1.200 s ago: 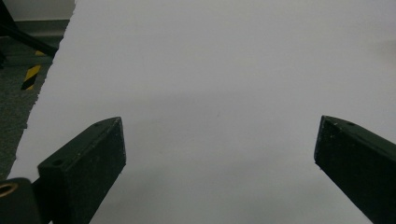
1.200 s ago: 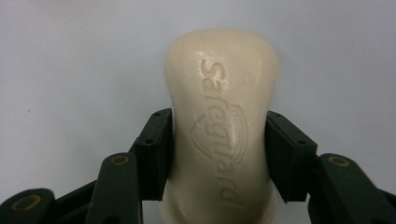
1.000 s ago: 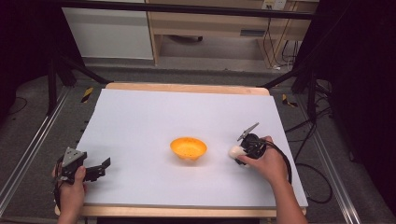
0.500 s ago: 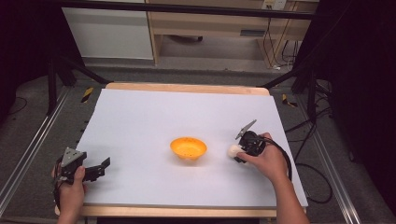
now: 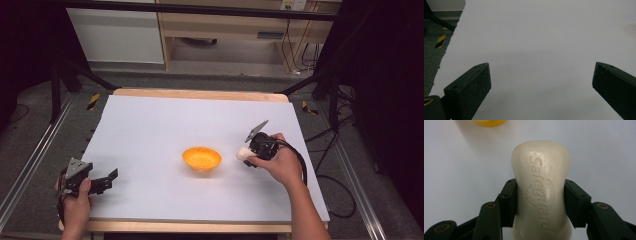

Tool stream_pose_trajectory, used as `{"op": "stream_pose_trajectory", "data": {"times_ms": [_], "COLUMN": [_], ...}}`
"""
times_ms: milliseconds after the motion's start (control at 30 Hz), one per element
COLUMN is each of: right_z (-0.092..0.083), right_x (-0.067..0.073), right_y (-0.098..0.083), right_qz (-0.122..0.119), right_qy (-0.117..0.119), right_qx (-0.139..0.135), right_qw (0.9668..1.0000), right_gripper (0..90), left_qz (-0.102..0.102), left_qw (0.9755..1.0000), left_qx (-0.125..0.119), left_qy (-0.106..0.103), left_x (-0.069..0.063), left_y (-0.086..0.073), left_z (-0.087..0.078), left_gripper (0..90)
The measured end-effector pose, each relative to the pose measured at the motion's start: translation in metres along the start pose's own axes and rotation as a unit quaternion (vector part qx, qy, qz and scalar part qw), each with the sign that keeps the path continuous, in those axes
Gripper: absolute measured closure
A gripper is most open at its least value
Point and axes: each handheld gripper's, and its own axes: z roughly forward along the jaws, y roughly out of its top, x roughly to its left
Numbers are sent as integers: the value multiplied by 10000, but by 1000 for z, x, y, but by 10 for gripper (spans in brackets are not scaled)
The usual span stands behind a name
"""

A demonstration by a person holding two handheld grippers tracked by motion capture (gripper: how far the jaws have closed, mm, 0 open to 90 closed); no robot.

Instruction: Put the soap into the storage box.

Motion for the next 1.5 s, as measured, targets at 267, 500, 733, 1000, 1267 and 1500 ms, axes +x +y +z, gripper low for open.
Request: {"op": "stream_pose_trajectory", "data": {"times_ms": [267, 500, 733, 1000, 1267, 1500], "right_z": [-5, -3, -1, -2, 2, 7], "right_x": [4, 10, 16, 20, 27, 33], "right_y": [19, 34, 48, 59, 72, 82], "right_qz": [-245, -461, -612, -713, -865, -1005], "right_qy": [17, 110, 158, 258, 301, 379], "right_qx": [-65, -96, -113, -233, -210, -224], "right_qw": [9997, 9988, 9979, 9968, 9956, 9940], "right_gripper": [496, 496, 496, 496, 495, 495], "left_qz": [0, -11, -13, -11, -24, -6], "left_qw": [10000, 10000, 10000, 10000, 10000, 10000], "left_qx": [2, -7, -8, -8, -7, 0], "left_qy": [0, 0, -4, 1, -10, -7], "left_x": [0, 0, 0, 0, 0, 0], "left_y": [0, 0, 0, 0, 0, 0], "left_z": [0, 0, 0, 0, 0, 0], "left_gripper": [15, 15, 14, 14, 14, 14]}}
